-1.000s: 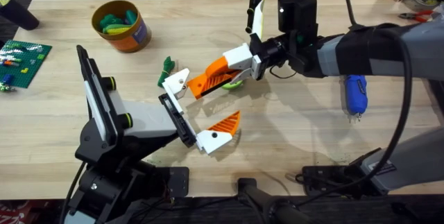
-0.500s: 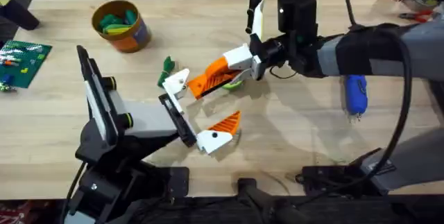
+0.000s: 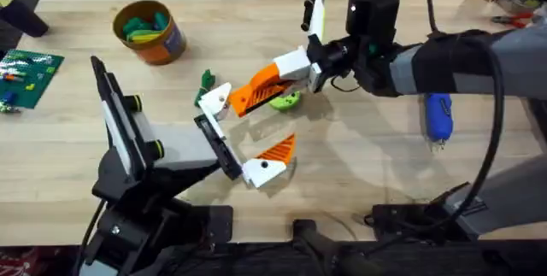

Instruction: Pick up the gripper from the table and insert it into the empty holder that is missing its gripper. Then pick up a screw, insert it into the mounting hole, and use the screwdriver to tighten it. Finally, clean up the table by picking up the vegetable and placing it into the bucket.

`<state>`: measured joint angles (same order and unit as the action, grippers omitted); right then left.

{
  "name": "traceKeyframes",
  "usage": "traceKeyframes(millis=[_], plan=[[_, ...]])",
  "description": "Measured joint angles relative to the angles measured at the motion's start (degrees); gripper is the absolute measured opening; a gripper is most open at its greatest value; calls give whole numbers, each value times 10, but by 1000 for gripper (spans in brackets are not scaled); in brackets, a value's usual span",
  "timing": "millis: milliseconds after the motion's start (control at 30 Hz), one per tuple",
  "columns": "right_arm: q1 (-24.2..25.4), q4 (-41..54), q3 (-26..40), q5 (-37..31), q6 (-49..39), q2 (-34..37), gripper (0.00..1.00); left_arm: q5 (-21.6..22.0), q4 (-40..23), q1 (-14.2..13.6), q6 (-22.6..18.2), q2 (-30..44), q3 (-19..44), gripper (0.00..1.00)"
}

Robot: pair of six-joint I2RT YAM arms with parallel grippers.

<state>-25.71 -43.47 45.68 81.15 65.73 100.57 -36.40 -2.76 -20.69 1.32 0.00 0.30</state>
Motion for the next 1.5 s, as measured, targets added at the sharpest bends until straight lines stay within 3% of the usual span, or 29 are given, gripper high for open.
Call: traceKeyframes(millis=[633, 1100, 1367, 1500], plan=[[-36, 9, 0, -69, 2, 1, 22, 26, -3, 10, 18, 0, 0, 992], [-37, 9, 0, -67, -34, 1, 23, 1, -4, 19, 22, 0, 0, 992], [-32, -93, -3, -37, -1, 23, 23, -15, -7, 20, 2, 0, 1, 992], [-33, -94, -4, -40, 20, 24, 22, -15, -9, 20, 0, 0, 1, 992]])
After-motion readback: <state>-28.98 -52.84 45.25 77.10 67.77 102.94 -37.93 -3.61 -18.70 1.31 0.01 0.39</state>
